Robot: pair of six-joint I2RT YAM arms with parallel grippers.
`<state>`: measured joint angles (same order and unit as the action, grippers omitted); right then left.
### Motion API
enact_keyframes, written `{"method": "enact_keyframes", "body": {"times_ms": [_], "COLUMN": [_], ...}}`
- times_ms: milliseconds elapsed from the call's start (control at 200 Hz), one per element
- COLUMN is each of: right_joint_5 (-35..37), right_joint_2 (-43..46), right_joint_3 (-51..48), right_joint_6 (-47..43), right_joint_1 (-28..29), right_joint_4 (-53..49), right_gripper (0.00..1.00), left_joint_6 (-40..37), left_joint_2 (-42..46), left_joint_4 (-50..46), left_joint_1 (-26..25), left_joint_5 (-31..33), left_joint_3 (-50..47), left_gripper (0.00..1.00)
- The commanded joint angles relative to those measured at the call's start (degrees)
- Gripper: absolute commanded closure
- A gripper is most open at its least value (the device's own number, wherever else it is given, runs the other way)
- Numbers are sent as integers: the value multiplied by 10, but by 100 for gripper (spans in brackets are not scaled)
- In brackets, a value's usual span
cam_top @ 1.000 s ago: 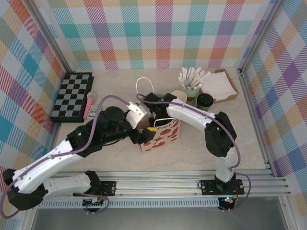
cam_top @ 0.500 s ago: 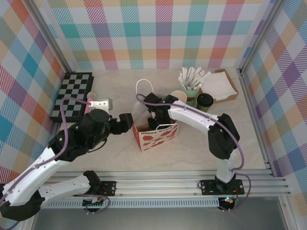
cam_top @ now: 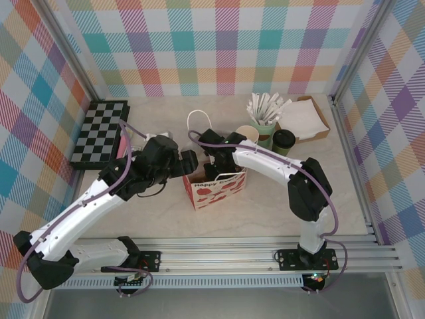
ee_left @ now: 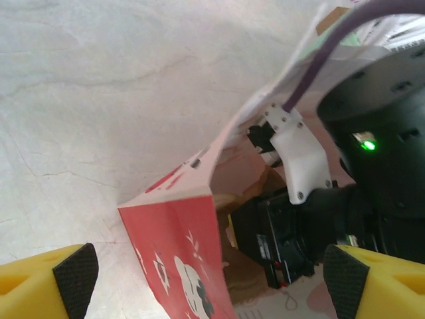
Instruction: Pack the takeout coffee
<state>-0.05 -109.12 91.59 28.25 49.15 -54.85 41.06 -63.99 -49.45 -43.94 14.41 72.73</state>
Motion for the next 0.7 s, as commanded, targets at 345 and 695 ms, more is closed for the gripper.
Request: {"method": "enact_keyframes", "body": {"times_ms": [345,695], "right_joint_5": [25,23], "right_joint_2": [34,26], "right_joint_3": [8,-4], "right_joint_6": [-6,-14], "right_joint_1": [8,8], "right_joint_4": [10,6], "right_gripper": [100,100], "left_joint_6": [-23,-20], "left_joint_2": [-61,-74], "left_joint_4": [-37,-47], "left_joint_1": [41,41], "left_joint_5": [-69,-58], "left_joint_3": [67,65], "left_gripper": [29,67]}}
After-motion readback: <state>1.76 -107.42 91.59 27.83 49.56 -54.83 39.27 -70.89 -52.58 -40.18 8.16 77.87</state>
